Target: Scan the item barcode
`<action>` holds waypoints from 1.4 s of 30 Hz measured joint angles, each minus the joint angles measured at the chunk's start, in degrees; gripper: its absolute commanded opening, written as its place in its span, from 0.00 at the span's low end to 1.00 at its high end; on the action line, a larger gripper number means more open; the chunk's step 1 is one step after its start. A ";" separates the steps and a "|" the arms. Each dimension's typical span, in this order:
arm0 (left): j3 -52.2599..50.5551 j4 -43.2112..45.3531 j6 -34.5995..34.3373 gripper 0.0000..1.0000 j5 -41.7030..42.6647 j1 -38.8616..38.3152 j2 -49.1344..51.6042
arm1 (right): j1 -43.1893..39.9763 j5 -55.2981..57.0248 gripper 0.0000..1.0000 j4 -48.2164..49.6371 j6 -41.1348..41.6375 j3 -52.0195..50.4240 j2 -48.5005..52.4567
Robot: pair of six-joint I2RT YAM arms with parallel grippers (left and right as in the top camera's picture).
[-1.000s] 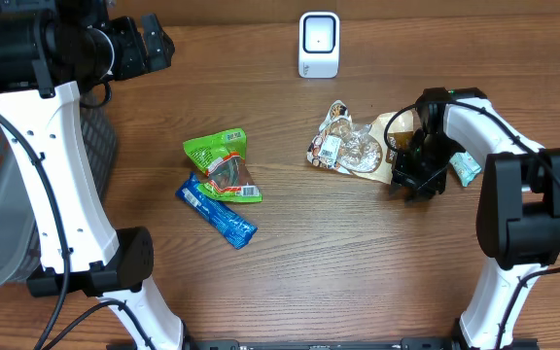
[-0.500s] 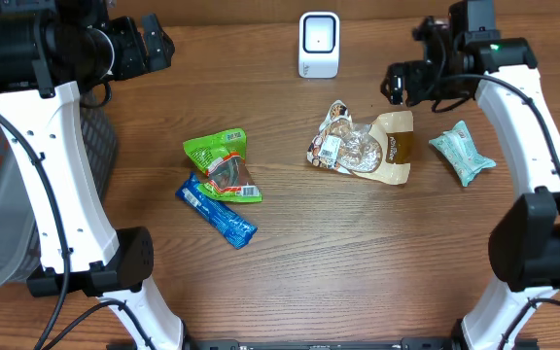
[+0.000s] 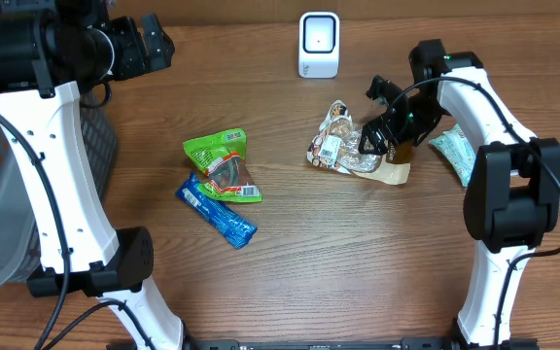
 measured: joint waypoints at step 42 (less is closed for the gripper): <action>0.00 0.00 0.00 1.00 0.00 0.00 0.00 | 1.77 -2.49 1.00 -0.55 -5.51 8.55 8.41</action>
